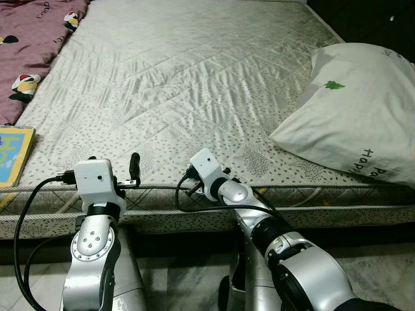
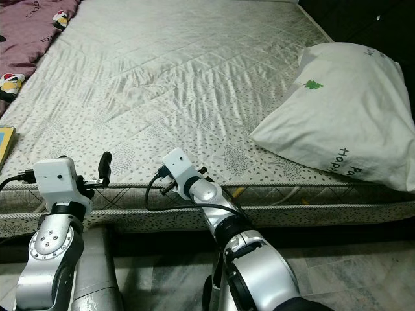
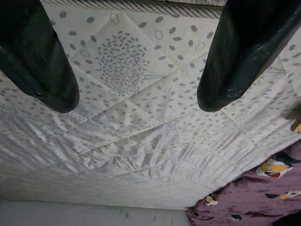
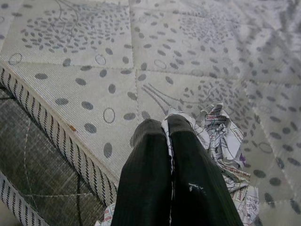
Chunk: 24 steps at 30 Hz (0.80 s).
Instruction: Clean up the room
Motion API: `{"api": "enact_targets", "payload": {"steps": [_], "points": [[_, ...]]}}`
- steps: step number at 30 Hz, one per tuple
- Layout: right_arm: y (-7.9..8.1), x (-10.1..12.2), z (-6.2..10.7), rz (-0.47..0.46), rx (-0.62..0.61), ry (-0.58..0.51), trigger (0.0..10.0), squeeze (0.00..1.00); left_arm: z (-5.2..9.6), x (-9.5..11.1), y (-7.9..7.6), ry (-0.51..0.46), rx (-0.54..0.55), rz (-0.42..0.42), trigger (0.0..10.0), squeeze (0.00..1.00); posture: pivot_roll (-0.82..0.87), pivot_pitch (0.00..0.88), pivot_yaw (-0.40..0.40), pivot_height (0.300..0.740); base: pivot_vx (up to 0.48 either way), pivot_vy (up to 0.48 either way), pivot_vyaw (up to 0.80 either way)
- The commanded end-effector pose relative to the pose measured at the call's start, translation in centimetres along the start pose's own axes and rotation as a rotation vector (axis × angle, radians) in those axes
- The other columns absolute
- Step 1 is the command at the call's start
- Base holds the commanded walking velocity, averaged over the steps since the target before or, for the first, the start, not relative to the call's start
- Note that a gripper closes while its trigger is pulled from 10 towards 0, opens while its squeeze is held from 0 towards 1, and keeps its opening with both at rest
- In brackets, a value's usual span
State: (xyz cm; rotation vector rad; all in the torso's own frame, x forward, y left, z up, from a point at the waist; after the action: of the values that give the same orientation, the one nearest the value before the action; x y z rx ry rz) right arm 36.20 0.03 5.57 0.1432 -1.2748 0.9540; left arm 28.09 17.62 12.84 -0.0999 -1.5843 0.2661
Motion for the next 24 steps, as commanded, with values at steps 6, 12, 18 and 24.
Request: {"api": "enact_targets", "payload": {"steps": [6,12,18,24], "points": [[-3.2,3.2,0.6,-0.108,-0.131,-0.192,0.0,0.0,0.3,-0.3,0.1,0.002,0.008,0.021,10.0,0.0,0.08,0.0,-0.087,0.473,0.0,0.0,0.0],[-7.1,3.4,4.1,-0.241,-0.304,-0.311,10.0,0.0,0.2,-0.6,0.1,-0.006,0.005,0.035,10.0,0.0,0.05,0.0,-0.065,0.473,0.0,0.0,0.0],[-8.5,0.9,8.5,-0.171,-0.507,-0.292,10.0,0.0,-0.2,-0.6,0.2,-0.009,-0.011,0.023,10.0,0.0,0.01,0.0,-0.022,0.473,0.0,0.0,0.0],[-9.1,-1.7,11.6,-0.168,-0.566,-0.196,10.0,0.0,-0.4,-0.8,-0.1,-0.002,-0.039,0.018,10.0,0.0,-0.02,0.0,0.0,0.473,0.0,0.0,0.0]]}}
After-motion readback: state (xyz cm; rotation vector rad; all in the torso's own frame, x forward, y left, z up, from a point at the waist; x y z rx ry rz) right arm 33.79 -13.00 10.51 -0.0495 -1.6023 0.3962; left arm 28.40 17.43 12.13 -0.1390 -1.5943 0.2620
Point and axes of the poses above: a point about 5 cm out from each wrist's last joint towards the gripper, its own z axis pointing back from the gripper into the wrist, its own x axis along the axis of the wrist's last joint, y = z × x, the point moved 4 cm from there along -z, pointing out of the wrist towards the gripper, and after that the axes turned 14 degrees about z, right-handed, at the moved point
